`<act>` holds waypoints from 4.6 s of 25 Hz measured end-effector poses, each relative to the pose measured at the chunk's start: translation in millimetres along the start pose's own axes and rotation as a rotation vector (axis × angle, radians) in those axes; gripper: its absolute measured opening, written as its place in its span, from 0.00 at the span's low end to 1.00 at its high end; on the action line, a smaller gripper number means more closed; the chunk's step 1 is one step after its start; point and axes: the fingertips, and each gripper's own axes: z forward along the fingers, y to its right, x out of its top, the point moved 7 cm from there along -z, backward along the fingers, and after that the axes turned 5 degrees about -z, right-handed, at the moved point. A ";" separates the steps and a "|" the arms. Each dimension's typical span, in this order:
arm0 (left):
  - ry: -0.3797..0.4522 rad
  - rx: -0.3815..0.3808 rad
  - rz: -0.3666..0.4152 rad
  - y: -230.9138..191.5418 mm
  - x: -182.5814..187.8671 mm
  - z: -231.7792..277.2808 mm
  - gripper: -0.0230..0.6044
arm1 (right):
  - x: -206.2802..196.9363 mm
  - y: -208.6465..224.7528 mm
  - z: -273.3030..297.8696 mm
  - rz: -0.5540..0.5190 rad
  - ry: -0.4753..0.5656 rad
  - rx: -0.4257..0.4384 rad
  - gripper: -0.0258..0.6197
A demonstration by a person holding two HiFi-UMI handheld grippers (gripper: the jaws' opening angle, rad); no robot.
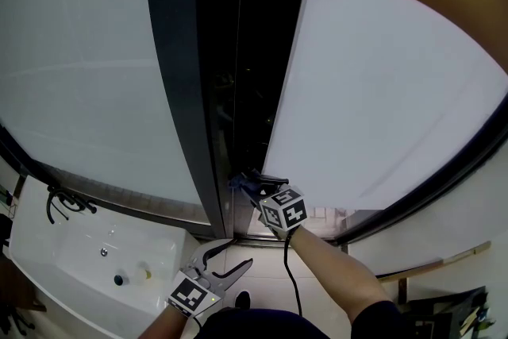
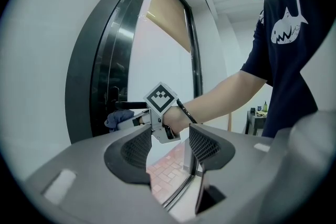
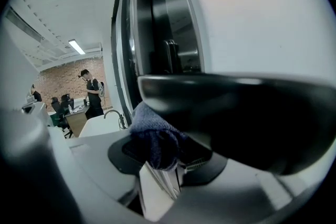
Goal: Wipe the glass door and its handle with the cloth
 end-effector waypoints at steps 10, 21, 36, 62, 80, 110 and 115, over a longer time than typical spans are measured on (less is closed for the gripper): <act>-0.002 0.008 -0.007 1.1 -0.4 -1.8 0.39 | -12.0 13.0 -6.8 0.031 -0.023 -0.027 0.29; -0.013 0.001 -0.002 4.0 -5.2 -5.7 0.39 | -40.2 40.3 -25.9 0.123 -0.065 -0.118 0.29; -0.006 0.001 -0.012 6.1 -2.5 -8.0 0.39 | -2.1 4.9 -3.0 0.181 0.074 0.034 0.29; 0.001 0.001 -0.001 2.6 -3.1 -8.3 0.39 | -68.2 12.6 -17.6 0.141 -0.096 0.009 0.29; -0.011 0.015 -0.023 -7.0 -4.2 -8.0 0.39 | -56.4 13.8 30.7 0.126 -0.129 0.035 0.29; 0.009 0.001 -0.027 -1.1 -0.1 -5.1 0.39 | -58.9 11.2 24.4 0.170 -0.155 0.030 0.29; -0.013 -0.003 -0.017 -3.9 -7.4 -4.9 0.39 | -49.3 23.4 19.2 0.178 -0.128 -0.004 0.29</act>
